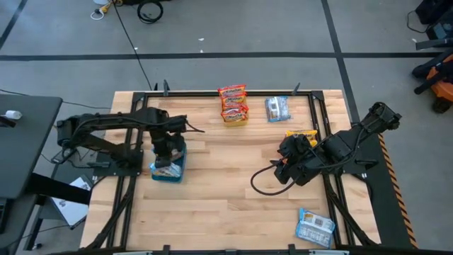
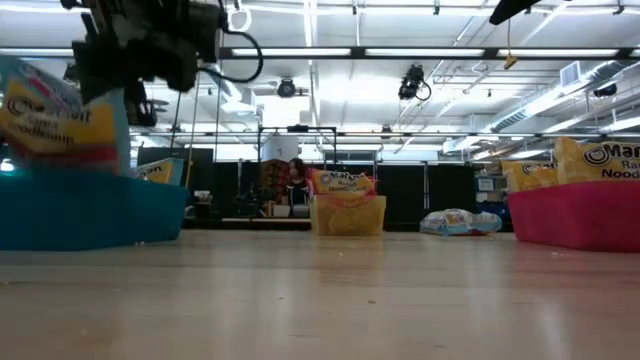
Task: Sort Maruchan noodles
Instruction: Put the middle left blue noodle pack into the blue bin
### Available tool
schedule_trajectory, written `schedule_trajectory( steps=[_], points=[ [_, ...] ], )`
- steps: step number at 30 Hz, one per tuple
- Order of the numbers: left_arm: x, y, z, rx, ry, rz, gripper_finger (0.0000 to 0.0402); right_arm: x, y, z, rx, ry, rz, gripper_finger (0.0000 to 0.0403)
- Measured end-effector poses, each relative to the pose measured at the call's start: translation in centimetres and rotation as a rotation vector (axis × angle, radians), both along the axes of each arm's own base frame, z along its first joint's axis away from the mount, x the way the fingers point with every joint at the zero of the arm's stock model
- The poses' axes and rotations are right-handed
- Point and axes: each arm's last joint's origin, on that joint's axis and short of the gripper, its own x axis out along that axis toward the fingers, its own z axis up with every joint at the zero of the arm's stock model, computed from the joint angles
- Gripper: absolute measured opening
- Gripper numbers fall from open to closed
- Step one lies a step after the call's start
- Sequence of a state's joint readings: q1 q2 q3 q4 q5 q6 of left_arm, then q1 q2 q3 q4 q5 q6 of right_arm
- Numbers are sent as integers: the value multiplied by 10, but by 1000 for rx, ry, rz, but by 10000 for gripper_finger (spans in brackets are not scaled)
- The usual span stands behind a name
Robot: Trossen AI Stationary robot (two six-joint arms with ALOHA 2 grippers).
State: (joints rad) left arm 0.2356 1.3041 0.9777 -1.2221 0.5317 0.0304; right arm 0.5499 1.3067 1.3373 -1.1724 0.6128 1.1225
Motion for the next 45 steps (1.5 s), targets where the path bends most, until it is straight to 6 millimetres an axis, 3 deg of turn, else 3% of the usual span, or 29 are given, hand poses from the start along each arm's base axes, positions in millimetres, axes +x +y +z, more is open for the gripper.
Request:
schedule_trajectory(
  steps=[7,14,26,33,45],
  points=[
    [2,0,-26,-73,-51,24,1,0,0,0,0,3,0,246],
    [-2,2,-36,-155,-121,21,1,0,0,0,3,3,-2,246],
    [-33,31,-48,-199,-388,220,1,0,0,0,11,2,-6,246],
    [-46,30,-59,-167,-495,269,1,0,0,0,14,3,-5,246],
    [-41,17,-64,-132,-731,333,1,2,-2,-2,86,46,11,246]
  ],
)
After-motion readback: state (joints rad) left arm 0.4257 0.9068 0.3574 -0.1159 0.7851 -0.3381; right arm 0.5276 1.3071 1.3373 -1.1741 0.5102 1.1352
